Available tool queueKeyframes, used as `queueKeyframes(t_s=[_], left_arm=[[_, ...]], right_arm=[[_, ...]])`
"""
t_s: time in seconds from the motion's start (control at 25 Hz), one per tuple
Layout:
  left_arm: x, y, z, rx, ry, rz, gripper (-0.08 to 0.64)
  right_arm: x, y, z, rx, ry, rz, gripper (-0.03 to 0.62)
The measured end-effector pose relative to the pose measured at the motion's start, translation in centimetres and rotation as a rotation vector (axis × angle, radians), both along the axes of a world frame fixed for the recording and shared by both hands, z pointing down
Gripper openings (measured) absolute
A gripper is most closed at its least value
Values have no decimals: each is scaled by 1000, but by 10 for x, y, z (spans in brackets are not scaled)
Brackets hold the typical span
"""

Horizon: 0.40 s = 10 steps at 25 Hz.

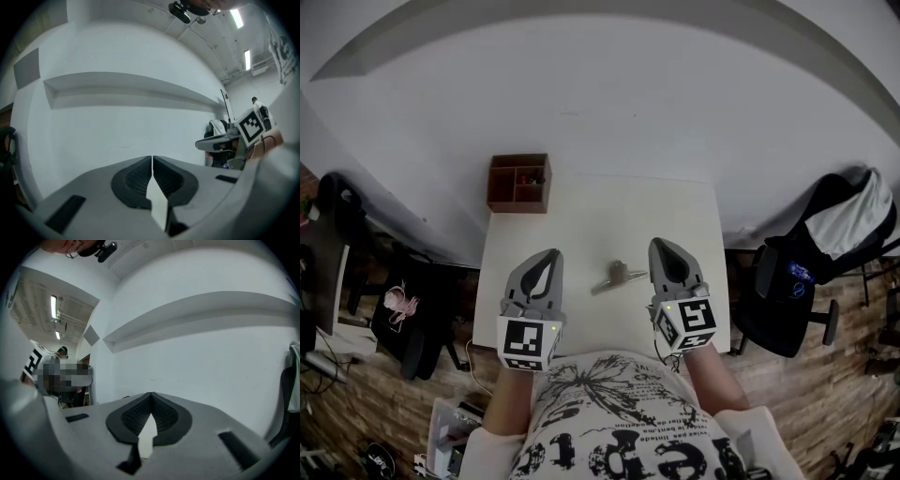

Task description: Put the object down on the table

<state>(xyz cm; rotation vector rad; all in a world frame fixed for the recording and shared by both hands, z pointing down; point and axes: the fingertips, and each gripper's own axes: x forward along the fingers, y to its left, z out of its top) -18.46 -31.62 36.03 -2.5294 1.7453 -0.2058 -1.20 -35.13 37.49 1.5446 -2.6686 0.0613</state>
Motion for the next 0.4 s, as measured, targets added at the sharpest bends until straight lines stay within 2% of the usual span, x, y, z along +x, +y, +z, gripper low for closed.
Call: queueKeyframes(t_s=[0.4], left_arm=[[-2, 2, 2, -15, 21, -25, 12]], right_arm=[[-7, 3, -4, 13, 1, -28, -9]])
